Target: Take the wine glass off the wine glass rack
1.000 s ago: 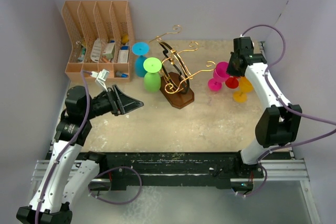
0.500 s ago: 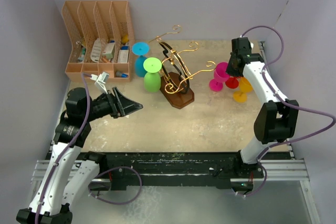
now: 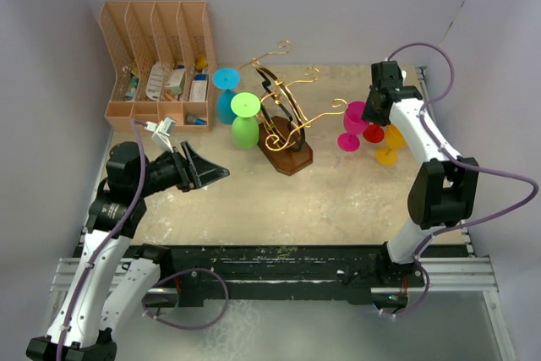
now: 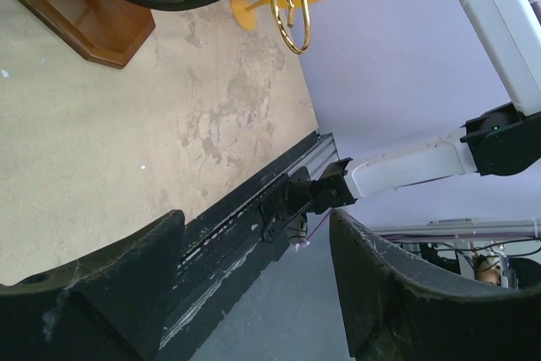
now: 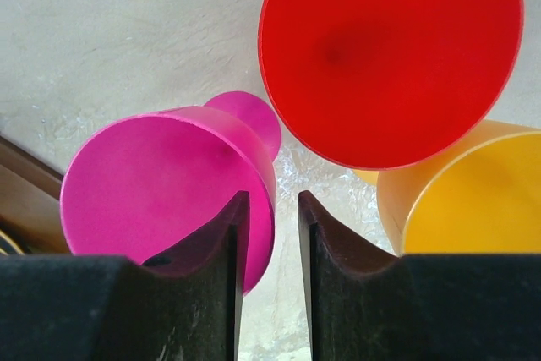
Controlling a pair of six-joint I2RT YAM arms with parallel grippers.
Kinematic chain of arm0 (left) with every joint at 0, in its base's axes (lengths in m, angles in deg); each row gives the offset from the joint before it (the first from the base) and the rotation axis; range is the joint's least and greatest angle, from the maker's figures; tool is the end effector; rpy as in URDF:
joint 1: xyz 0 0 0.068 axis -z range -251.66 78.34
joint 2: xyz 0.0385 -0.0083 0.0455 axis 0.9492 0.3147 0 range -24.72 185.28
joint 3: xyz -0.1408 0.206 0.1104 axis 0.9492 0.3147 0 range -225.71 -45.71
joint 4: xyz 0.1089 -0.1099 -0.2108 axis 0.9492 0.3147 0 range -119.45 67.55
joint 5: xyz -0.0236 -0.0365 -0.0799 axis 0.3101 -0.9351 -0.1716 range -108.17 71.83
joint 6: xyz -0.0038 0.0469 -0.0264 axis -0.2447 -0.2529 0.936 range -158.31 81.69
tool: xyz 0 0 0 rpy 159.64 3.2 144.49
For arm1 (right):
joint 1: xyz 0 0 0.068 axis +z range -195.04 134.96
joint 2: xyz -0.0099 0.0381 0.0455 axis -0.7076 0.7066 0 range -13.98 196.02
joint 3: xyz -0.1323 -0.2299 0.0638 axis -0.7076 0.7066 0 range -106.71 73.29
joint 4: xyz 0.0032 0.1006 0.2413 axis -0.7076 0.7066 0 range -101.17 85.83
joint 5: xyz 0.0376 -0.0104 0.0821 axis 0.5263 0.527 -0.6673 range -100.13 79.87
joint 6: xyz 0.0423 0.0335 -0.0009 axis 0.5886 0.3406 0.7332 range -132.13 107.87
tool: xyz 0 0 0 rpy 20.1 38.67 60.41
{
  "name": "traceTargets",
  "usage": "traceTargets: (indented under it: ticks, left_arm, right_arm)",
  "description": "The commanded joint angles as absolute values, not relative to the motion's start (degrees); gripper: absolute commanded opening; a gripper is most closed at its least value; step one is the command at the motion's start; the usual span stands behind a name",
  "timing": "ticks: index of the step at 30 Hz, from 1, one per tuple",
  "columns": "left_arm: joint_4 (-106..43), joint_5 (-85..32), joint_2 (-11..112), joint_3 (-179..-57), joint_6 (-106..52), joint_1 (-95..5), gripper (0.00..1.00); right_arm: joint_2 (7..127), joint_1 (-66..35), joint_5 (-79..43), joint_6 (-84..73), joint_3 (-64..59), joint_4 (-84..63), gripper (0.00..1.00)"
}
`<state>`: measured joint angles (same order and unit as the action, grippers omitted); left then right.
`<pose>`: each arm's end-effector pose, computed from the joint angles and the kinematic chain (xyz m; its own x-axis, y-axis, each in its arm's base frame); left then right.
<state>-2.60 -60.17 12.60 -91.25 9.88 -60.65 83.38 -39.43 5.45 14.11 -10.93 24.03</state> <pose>0.1322 -0.0500 0.3358 -0.7787 -0.4129 -0.4725 0.2759 0.4510 -0.8488 0.3771 0.0274 0.2971 -0.6299 0.3661 -0.6849 0.4037 0.9078 0.1140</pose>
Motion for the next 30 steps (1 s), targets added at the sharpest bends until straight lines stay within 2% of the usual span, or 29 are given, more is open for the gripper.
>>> traceTargets:
  ticks: [1, 12, 15, 17, 18, 21, 25, 30]
  left_arm:
    - [-3.61, -59.45, 12.3, -92.07, 8.2, -60.76, 0.72]
    - [-4.74, -57.55, 12.71, -91.27, 7.46, -60.8, 0.72]
    - [-5.42, -57.29, 13.1, -90.99, 7.44, -60.76, 0.72]
    - [-5.41, -57.13, 13.52, -90.96, 7.25, -60.76, 0.72]
    - [-5.43, -56.92, 13.64, -90.98, 7.22, -60.77, 0.72]
    - [-5.77, -56.52, 13.72, -90.82, 7.43, -60.76, 0.72]
    - [-5.32, -56.34, 13.16, -90.93, 7.74, -60.76, 0.72]
    - [-2.07, -55.25, 11.11, -91.74, 6.68, -60.77, 0.71]
  right_arm:
    - [78.07, -39.41, 5.89, 14.85, -13.35, 22.93, 0.34]
    - [66.23, -39.41, 1.69, 13.53, -17.68, 24.96, 0.43]
    - [61.27, -39.41, -6.41, 12.86, -17.56, 22.34, 0.5]
    - [58.08, -39.41, -18.15, 12.59, -17.1, 18.52, 0.53]
    - [57.7, -39.35, -25.06, 13.54, -17.07, 15.94, 0.5]
    - [61.02, -36.83, -41.25, 16.16, -20.21, 14.4, 0.48]
    - [67.82, -23.55, -38.16, 12.98, -29.93, 19.2, 0.52]
    - [74.58, -22.19, -47.01, 15.62, -33.5, 15.69, 0.57]
